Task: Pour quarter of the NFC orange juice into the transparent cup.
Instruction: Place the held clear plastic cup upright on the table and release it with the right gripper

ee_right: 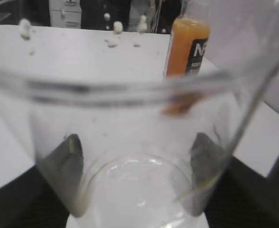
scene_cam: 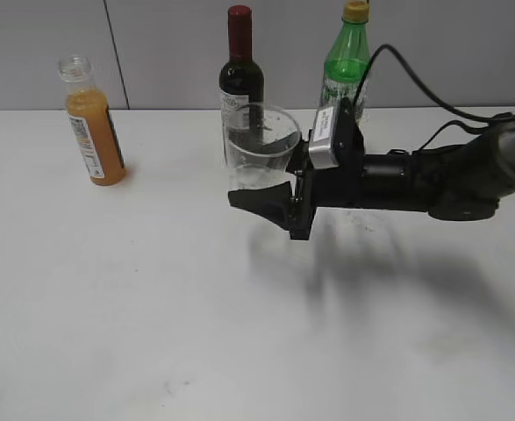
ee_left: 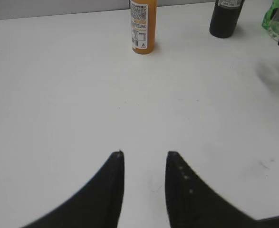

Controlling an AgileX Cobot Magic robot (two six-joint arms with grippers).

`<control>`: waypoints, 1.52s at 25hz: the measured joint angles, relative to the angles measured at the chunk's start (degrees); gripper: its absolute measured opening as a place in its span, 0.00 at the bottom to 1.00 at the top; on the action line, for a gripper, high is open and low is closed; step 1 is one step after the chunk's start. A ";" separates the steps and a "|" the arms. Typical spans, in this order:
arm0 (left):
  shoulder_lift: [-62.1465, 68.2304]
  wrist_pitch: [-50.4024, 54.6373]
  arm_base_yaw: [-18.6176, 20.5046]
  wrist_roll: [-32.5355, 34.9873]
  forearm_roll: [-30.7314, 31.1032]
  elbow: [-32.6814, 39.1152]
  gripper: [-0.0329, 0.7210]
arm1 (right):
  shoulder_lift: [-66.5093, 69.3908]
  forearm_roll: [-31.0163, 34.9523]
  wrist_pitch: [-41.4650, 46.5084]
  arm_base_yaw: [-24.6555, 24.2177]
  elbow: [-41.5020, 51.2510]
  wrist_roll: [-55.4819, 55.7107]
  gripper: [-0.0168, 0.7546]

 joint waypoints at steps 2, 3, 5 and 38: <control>0.00 0.00 0.00 0.00 0.00 0.00 0.36 | 2.14 -1.01 0.07 1.08 -2.11 0.94 0.72; 0.00 0.00 0.00 0.00 0.00 0.00 0.36 | 3.45 -1.63 0.21 1.89 -3.31 1.15 0.72; 0.00 0.00 0.00 0.00 0.00 0.00 0.36 | 5.26 -2.89 0.21 3.10 -5.17 1.30 0.72; 0.00 0.00 0.00 0.00 0.00 0.00 0.36 | 13.14 -15.17 6.07 3.08 -10.90 15.22 0.83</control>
